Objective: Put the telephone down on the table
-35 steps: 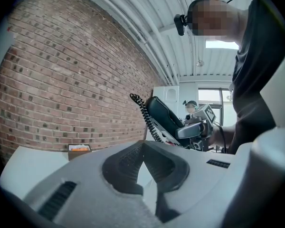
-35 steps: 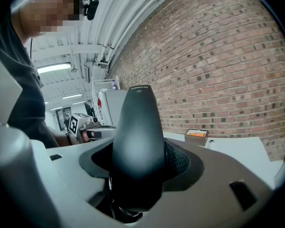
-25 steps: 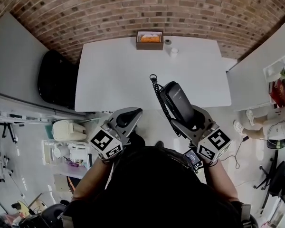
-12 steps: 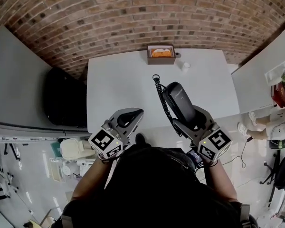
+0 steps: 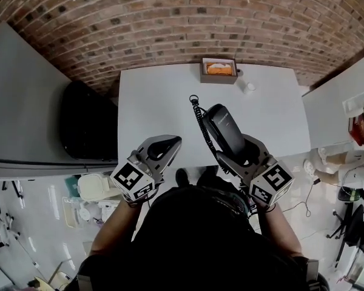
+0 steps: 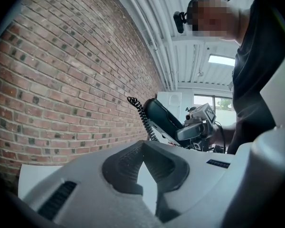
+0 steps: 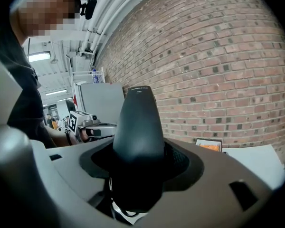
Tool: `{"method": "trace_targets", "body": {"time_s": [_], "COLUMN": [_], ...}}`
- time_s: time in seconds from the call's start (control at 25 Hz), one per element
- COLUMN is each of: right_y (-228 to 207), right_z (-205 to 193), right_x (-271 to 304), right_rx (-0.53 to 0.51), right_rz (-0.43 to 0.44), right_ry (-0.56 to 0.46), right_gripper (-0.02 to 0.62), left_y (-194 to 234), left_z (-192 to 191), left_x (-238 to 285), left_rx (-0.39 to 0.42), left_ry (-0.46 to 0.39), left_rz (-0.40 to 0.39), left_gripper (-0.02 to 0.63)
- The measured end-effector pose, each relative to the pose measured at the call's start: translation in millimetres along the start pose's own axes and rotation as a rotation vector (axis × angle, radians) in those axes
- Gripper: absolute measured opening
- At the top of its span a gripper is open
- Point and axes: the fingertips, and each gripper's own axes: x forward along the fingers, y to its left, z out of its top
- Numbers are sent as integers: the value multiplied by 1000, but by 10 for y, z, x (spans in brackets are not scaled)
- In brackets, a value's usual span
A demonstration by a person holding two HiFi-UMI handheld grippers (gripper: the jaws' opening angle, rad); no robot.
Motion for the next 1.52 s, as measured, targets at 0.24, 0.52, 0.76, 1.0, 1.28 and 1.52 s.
{"method": "trace_targets", "body": {"time_s": [0.24,0.52,0.76,1.0,1.28,1.52], "right_y": [-97,-318,-651,-1108,-1576,-1744], "right_z": [-25,86,177,282,175,106], "right_x": [196,356,338,165,1,-62], "right_rx": [-8,-40,-62,-83,-91,-61], "right_rz": [38,111,178,242,294,318], "right_ry": [22,36,37,43,72,76], "right_gripper": [272,272,272,272,272,272], "left_y": [81,237,250,171,108,21], "left_z": [1,23,84,158,62,0], "left_x": [-24,78,384,839,1190,1358], "left_rx": [3,-7,-20,-25,5,-35], "left_ry": [1,2,16,5,-19,18], "left_rz": [45,124,190,260,339,350], "left_gripper": [8,8,8,8,8,8]}}
